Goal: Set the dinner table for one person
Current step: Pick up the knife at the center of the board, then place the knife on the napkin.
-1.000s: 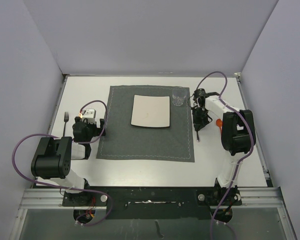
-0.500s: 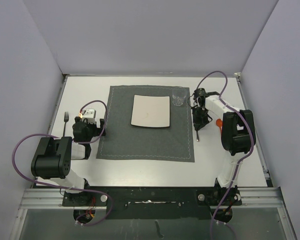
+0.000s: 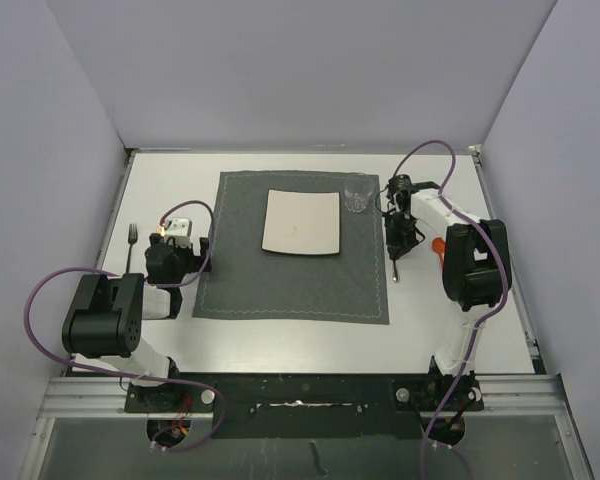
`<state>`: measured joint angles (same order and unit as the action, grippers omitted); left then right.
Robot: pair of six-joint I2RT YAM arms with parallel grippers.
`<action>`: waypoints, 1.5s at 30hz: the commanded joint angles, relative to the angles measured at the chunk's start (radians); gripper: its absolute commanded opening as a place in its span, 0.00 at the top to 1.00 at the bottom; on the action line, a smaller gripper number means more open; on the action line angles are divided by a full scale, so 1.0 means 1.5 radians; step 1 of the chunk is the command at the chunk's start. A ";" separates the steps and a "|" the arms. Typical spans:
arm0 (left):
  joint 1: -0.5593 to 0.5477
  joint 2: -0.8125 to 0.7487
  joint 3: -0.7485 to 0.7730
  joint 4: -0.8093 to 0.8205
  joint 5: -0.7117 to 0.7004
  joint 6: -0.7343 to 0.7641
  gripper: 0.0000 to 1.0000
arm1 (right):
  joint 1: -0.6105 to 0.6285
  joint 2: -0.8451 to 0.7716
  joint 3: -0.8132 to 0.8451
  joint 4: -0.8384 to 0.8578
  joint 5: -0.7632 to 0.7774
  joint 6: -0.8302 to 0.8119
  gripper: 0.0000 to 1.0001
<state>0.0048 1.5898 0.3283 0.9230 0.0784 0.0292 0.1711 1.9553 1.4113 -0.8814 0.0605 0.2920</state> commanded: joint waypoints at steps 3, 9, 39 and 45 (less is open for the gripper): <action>0.004 0.010 0.018 0.026 -0.002 -0.008 0.02 | 0.004 -0.017 0.045 -0.013 -0.001 -0.001 1.00; 0.004 0.010 0.018 0.026 -0.002 -0.008 0.02 | 0.013 -0.008 0.057 -0.022 -0.006 -0.002 1.00; 0.004 0.010 0.018 0.026 -0.002 -0.008 0.02 | 0.078 0.066 0.154 -0.082 -0.049 0.018 1.00; 0.004 0.010 0.018 0.026 -0.002 -0.008 0.02 | 0.090 0.090 0.180 -0.089 -0.055 0.032 1.00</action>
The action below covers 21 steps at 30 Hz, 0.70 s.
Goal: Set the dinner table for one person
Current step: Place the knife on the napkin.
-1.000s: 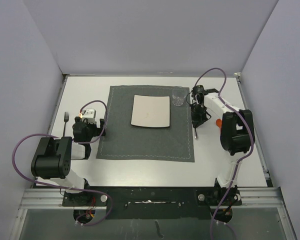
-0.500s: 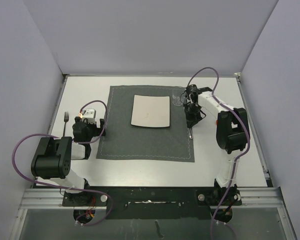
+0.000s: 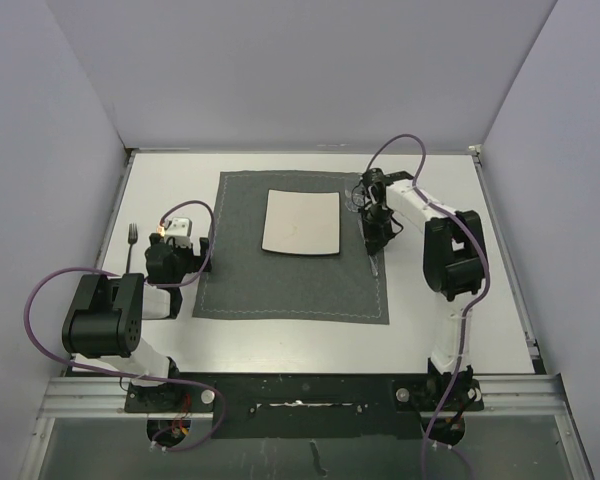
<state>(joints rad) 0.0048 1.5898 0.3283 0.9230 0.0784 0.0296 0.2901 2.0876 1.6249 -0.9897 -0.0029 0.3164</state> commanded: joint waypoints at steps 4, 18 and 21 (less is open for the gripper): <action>0.004 0.010 0.018 0.026 -0.002 -0.008 0.02 | 0.013 0.011 0.053 -0.022 -0.020 0.025 1.00; 0.004 0.010 0.018 0.026 -0.002 -0.008 0.02 | 0.029 0.011 0.050 -0.027 0.020 0.023 1.00; 0.004 0.010 0.019 0.026 -0.002 -0.008 0.02 | 0.030 0.002 0.033 -0.018 0.032 0.020 1.00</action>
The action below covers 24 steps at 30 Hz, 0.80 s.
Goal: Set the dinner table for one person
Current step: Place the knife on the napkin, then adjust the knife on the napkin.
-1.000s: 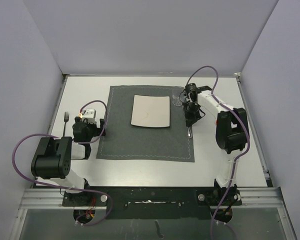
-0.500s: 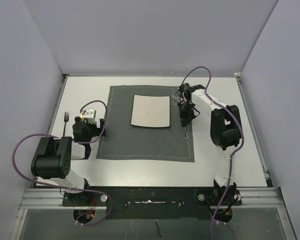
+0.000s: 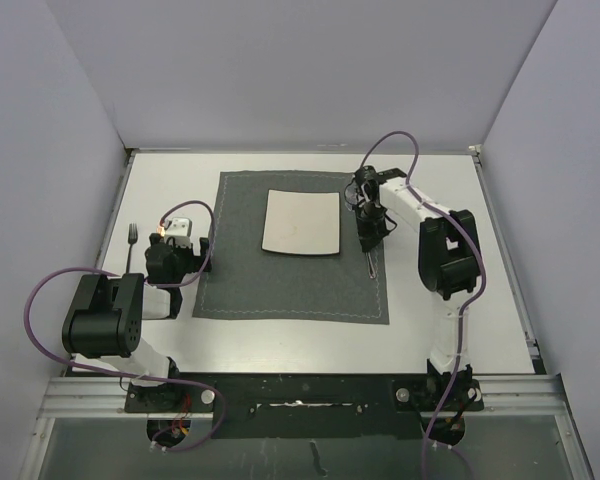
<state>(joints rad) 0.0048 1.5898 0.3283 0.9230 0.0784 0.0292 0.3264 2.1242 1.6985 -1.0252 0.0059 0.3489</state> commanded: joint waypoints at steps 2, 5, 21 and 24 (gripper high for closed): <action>0.003 0.010 0.018 0.026 -0.002 -0.008 0.02 | 0.006 -0.023 -0.018 0.003 0.032 -0.006 1.00; 0.004 0.010 0.018 0.026 -0.002 -0.008 0.02 | 0.006 -0.022 -0.018 0.000 0.048 -0.013 0.93; 0.004 0.010 0.018 0.026 -0.002 -0.008 0.02 | 0.004 -0.007 -0.024 0.010 0.050 -0.028 0.76; 0.004 0.010 0.018 0.026 -0.002 -0.008 0.02 | 0.004 -0.002 -0.023 0.010 0.049 -0.029 0.75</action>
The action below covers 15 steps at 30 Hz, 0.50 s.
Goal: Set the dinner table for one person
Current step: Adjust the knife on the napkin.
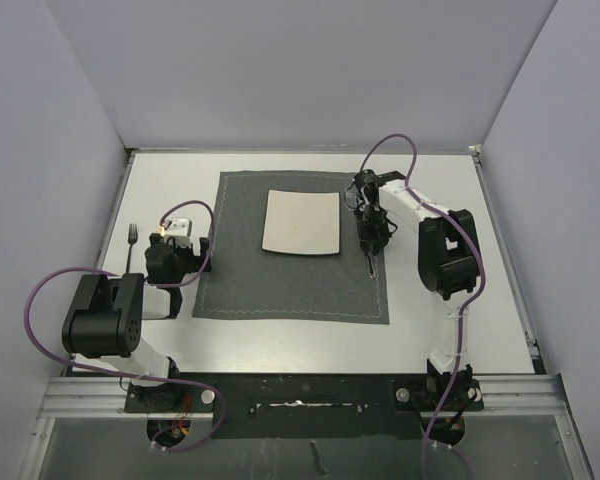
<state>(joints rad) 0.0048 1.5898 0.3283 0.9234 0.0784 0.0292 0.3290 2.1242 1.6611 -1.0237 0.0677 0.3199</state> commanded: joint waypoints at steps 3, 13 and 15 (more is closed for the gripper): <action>0.004 0.010 0.018 0.026 -0.002 -0.008 0.02 | 0.002 0.003 -0.001 0.013 0.006 -0.010 0.75; 0.004 0.010 0.018 0.026 -0.002 -0.008 0.02 | 0.005 0.011 -0.007 0.020 -0.004 -0.009 0.76; 0.004 0.010 0.018 0.026 -0.002 -0.008 0.02 | 0.007 0.014 -0.008 0.021 -0.003 -0.008 0.77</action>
<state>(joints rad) 0.0048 1.5898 0.3283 0.9230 0.0788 0.0292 0.3290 2.1345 1.6508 -1.0061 0.0662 0.3180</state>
